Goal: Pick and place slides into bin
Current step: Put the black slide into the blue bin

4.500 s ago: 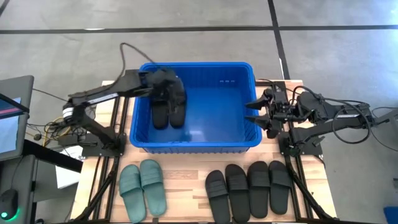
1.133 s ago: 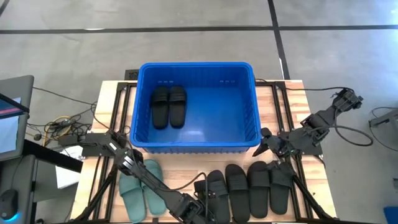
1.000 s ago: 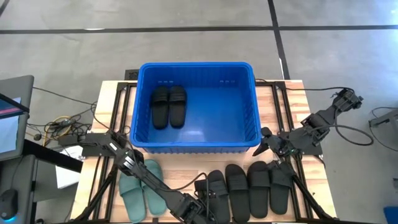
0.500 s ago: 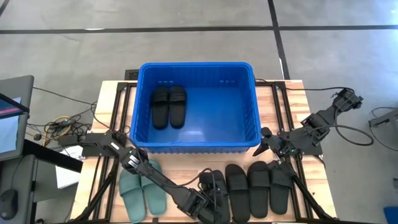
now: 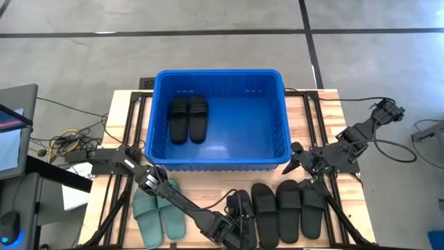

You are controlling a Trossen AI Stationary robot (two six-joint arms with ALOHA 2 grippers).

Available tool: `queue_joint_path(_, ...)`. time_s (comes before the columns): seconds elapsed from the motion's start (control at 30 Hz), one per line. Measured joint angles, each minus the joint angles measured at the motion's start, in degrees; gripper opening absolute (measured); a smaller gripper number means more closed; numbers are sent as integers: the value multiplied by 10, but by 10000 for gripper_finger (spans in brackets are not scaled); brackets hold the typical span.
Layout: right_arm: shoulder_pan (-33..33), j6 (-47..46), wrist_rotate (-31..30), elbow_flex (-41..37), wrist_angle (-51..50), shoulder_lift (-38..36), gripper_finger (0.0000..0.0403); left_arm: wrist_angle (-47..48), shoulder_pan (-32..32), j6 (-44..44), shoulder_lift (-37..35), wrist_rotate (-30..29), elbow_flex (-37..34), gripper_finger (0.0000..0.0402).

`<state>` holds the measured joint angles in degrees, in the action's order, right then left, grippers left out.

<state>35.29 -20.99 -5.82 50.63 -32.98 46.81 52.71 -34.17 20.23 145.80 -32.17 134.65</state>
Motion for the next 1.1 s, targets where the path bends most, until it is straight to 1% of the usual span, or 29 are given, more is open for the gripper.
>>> queue_joint_path(0.1, 0, 0, 0, 0, 0, 0, 265, -2, 0, 1, 5, -9, 1, 174)
queue_joint_path(0.3, 0, -2, 0, 0, 0, 0, 265, 52, 3, 32, 7, -64, 1, 174)
queue_joint_path(0.5, 0, -2, 0, 0, 0, 0, 265, 74, 15, 39, 7, -45, 1, 174)
queue_joint_path(0.6, 0, -2, 0, 0, 0, 0, 265, 75, 20, 54, 7, -58, 1, 170)
queue_joint_path(0.67, 0, -2, -1, 0, 0, 0, 265, 78, 24, 60, 7, -62, 1, 156)
queue_joint_path(0.73, 0, -2, -1, 0, 0, 0, 265, 79, 28, 62, 7, -60, 1, 128)
queue_joint_path(0.8, 0, -3, -1, 0, 0, 0, 265, 80, 31, 70, 7, -57, 1, 87)
queue_joint_path(0.87, 0, -5, -1, 0, 0, 0, 265, 79, 32, 80, 7, -56, 1, 36)
queue_joint_path(0.9, 0, -5, -2, 0, 0, 0, 265, 80, 32, 85, 7, -56, 1, 19)
queue_joint_path(0.93, 0, -5, -2, 0, 0, 0, 265, 79, 33, 91, 6, -56, 1, 13)
queue_joint_path(1.1, 0, -11, -2, 0, 0, 0, 265, 80, 31, 121, 6, -57, 3, 4)
